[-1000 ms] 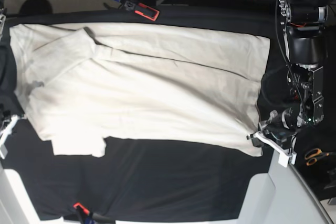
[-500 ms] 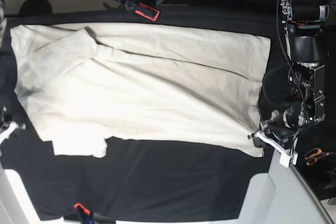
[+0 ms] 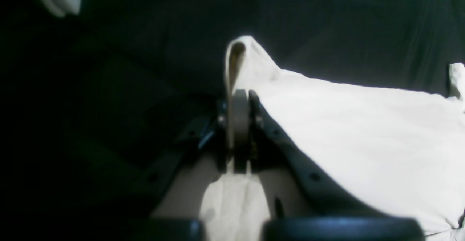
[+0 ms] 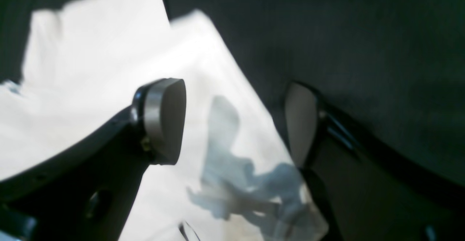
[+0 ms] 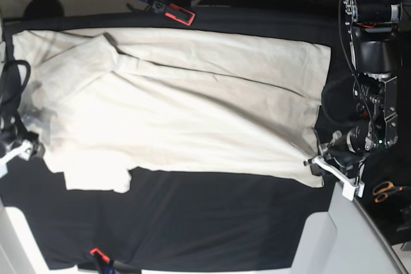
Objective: Fold the T-shirt properly
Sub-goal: 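Hold the shirt's side edge with both grippers and pull it taut, then open right gripper and shift it along the shirt's side edge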
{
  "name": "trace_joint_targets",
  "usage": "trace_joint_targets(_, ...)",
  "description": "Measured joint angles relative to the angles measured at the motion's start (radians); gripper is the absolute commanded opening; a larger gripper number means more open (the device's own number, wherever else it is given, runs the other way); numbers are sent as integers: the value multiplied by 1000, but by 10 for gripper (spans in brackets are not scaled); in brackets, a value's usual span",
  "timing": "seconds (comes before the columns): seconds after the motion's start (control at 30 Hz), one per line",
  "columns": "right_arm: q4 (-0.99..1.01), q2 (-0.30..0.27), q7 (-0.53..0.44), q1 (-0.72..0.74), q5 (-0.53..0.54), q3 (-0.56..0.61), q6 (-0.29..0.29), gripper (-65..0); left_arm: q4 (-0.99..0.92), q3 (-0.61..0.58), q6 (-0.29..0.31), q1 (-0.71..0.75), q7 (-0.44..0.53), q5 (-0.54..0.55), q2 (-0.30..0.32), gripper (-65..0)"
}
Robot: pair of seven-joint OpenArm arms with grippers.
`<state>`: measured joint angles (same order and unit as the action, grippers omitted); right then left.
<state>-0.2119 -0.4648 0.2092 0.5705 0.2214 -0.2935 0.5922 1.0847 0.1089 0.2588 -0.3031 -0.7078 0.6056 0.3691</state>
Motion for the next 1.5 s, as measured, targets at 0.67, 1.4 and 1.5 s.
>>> trace_joint_targets(0.67, -8, -6, -14, -84, 6, 1, -53, -633, 0, 0, 0, 4, 0, 0, 0, -650)
trace_joint_targets(1.4, -821, -12, 587, -449, 288, -28, -54, -650, 0, 0, 0, 4, 2, -3, -3, -650)
trace_joint_targets(1.5, -921, 40, 673, -508, 292, -129, -55, -650, 0, 0, 0, 4, 0, -4, -2, -650)
